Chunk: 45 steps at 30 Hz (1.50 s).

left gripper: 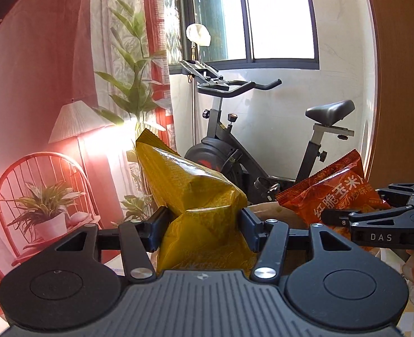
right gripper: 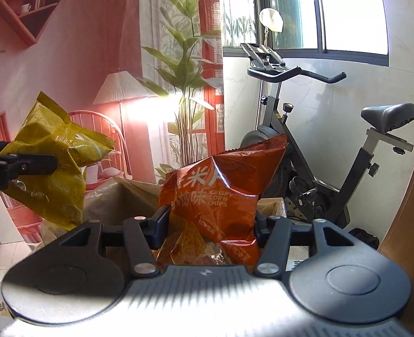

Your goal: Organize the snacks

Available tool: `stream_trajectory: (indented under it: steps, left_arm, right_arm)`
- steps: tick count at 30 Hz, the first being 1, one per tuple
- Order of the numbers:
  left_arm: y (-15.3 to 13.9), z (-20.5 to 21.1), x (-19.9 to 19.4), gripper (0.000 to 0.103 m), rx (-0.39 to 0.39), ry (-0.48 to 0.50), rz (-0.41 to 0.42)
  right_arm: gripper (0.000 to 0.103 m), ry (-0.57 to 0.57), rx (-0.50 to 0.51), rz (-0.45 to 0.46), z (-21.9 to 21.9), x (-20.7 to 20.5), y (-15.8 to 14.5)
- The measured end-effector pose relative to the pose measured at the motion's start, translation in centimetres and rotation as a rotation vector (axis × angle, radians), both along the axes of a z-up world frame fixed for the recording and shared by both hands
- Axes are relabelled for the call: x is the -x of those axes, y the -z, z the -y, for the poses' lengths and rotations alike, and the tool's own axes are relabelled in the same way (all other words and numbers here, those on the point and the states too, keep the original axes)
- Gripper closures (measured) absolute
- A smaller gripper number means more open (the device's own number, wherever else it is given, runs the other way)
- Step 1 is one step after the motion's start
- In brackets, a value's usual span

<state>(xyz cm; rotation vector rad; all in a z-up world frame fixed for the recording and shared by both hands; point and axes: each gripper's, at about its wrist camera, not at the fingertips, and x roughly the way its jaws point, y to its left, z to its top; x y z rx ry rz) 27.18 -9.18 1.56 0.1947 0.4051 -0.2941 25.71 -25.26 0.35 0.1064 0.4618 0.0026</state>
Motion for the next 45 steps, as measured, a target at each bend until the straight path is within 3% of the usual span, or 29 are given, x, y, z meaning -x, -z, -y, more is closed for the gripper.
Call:
stream_trajectory:
  steps: [6, 8, 10, 15, 19, 29, 31, 34, 41, 45]
  left_arm:
    - [2.7, 0.8, -3.7, 0.038, 0.018, -0.004, -0.1]
    - [3.2, 0.8, -3.8, 0.024, 0.015, -0.015, -0.091]
    - [3.3, 0.2, -3.6, 0.015, 0.053, -0.018, -0.08]
    - [3.4, -2.1, -3.2, 0.01, 0.206, -0.044, -0.104]
    - [3.4, -3.3, -2.2, 0.009, 0.226, -0.076, -0.1]
    - [2.1, -5.8, 2.2, 0.009, 0.214, -0.13, -0.039]
    - [2.2, -6.3, 3.2, 0.009, 0.18, -0.166, -0.042]
    - [2.6, -7.5, 4.6, 0.009, 0.143, -0.244, -0.062]
    - [4.9, -10.9, 9.1, 0.009, 0.175, -0.319, -0.041]
    - [6.7, -11.8, 10.1, 0.01, 0.191, -0.371, -0.085]
  right_arm:
    - [0.042, -0.002, -0.014, -0.067, 0.6, -2.6, 1.8]
    - [0.034, -0.009, -0.015, -0.077, 0.6, -2.9, 2.2]
    - [0.025, -0.008, -0.018, -0.071, 0.6, -2.9, 2.2]
    - [0.013, -0.01, -0.032, -0.033, 0.2, -2.0, 1.6]
    - [0.0, -0.022, -0.031, 0.002, -0.6, -0.8, 1.0]
    - [0.0, -0.138, -0.029, 0.083, -3.7, 4.2, 0.5]
    - [0.0, -0.162, -0.039, 0.099, -4.1, 5.7, 0.9]
    - [0.0, -0.144, -0.023, 0.078, -4.6, 7.5, 1.6]
    - [0.001, -0.075, -0.05, 0.026, -4.8, 11.0, 4.8]
    - [0.002, -0.035, -0.003, -0.036, -5.3, 11.8, 7.0]
